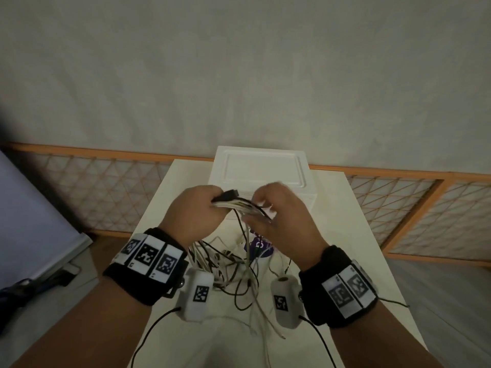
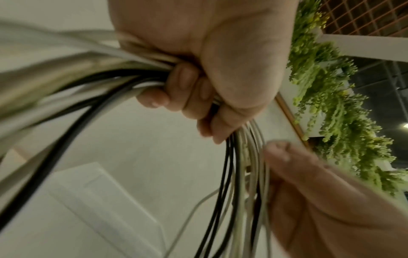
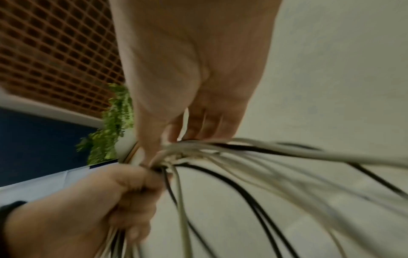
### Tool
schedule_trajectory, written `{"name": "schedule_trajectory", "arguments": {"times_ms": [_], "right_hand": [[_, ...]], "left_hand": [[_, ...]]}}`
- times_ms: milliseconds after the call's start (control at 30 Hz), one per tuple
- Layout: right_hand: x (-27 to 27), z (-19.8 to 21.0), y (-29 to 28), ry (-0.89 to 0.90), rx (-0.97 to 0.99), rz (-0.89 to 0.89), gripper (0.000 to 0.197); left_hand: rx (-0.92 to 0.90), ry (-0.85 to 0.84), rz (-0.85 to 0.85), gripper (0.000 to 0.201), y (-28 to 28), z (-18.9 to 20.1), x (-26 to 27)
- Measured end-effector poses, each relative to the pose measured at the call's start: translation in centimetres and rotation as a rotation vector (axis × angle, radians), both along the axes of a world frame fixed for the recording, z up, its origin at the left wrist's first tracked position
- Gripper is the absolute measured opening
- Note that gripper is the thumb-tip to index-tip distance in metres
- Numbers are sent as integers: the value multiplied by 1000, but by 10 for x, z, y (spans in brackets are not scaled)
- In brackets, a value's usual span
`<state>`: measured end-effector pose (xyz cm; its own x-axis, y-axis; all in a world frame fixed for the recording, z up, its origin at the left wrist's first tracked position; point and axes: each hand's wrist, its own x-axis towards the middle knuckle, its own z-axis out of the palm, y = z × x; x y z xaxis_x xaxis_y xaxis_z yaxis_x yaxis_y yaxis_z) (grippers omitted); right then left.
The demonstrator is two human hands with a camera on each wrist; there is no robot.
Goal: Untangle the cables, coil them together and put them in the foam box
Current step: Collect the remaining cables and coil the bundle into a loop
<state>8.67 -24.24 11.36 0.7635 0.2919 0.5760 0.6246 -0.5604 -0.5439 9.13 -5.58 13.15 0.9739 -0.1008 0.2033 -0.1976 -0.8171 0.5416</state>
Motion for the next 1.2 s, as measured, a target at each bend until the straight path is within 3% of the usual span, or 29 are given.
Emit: {"name": "schedule_trajectory", "arguments": {"times_ms": [67, 133, 233, 300, 367, 433, 500, 600, 667, 700, 800, 833, 867, 933, 1000, 1067, 1167, 1200], "right_hand": [[-5, -3, 1, 251, 266, 174, 14], [-6, -11, 1, 412, 492, 258, 31], [-3, -33, 5, 828, 586, 261, 43], [1, -48, 10, 1002, 461, 218, 39], [3, -65, 9, 1030, 222, 199, 32], [4, -86, -1, 1045, 54, 139, 41], [6, -103, -15, 1124, 69, 9, 44], [12, -132, -36, 1098, 73, -22, 39], [14, -152, -47, 972, -1, -44, 78], [14, -157, -52, 927, 23, -81, 84], [12, -170, -69, 903, 86, -182, 51], [9, -172, -74, 888, 55, -239, 48], [6, -176, -81, 846, 5, -306, 62], [1, -182, -90, 740, -246, -402, 119], [-2, -187, -98, 772, -384, -393, 144], [-2, -185, -107, 971, -224, -264, 133], [3, -180, -121, 1135, 184, -250, 29], [6, -181, -129, 1201, 343, -283, 24]], "left_hand": [[-75, -52, 5, 28, -1, 6, -2], [-209, -117, 3, 36, -2, 9, -2], [-376, -142, -1, 36, -4, 15, -2], [-372, -124, -19, 31, -6, 20, -4], [-412, -137, -12, 26, -3, 28, -3], [-515, -156, 27, 10, 8, 35, 0], [-510, -151, 41, 9, 18, 38, 2], [-471, -96, 40, 12, 20, 34, 0], [-549, -104, 89, 6, 23, 35, 2], [-587, -123, 133, 8, 26, 37, 4], [-643, -158, 213, 16, 38, 47, 12], [-647, -155, 207, 19, 40, 49, 13], [-656, -152, 204, 21, 42, 50, 15], [-698, -159, 215, 19, 43, 51, 17], [-797, -169, 226, 11, 43, 54, 17], [-908, -168, 237, 11, 43, 57, 18], [-998, -166, 277, 27, 45, 57, 22], [-1015, -159, 287, 26, 44, 55, 22]]}}
